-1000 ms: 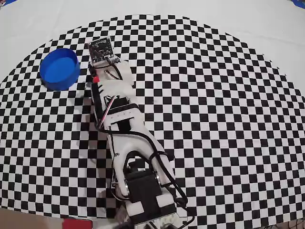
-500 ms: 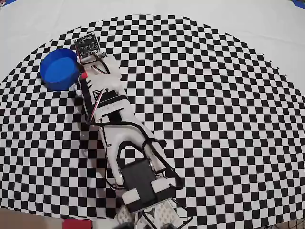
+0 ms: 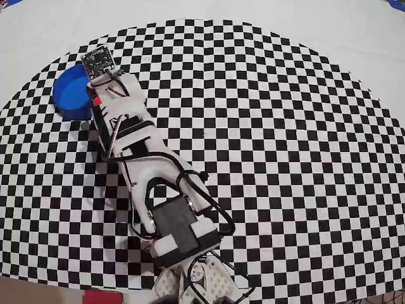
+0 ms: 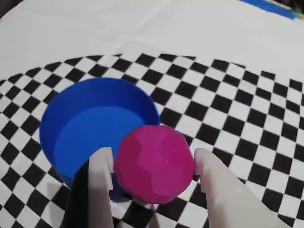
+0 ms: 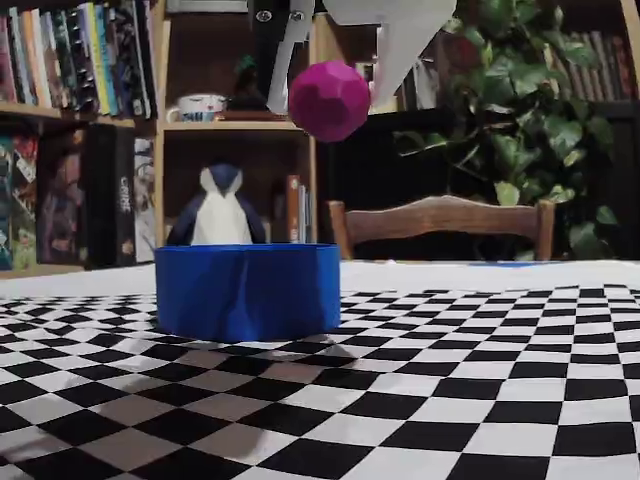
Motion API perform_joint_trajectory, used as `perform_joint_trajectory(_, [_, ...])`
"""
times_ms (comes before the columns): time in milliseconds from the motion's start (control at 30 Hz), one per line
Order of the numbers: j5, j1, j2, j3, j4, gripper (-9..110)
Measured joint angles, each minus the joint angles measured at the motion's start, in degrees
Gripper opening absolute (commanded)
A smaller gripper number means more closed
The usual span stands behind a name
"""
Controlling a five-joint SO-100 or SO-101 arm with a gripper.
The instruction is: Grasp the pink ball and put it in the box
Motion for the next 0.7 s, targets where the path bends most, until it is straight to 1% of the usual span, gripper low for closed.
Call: perform_joint_trajectory(700, [0.00, -2.46, -8.70, -7.47, 0.00, 0])
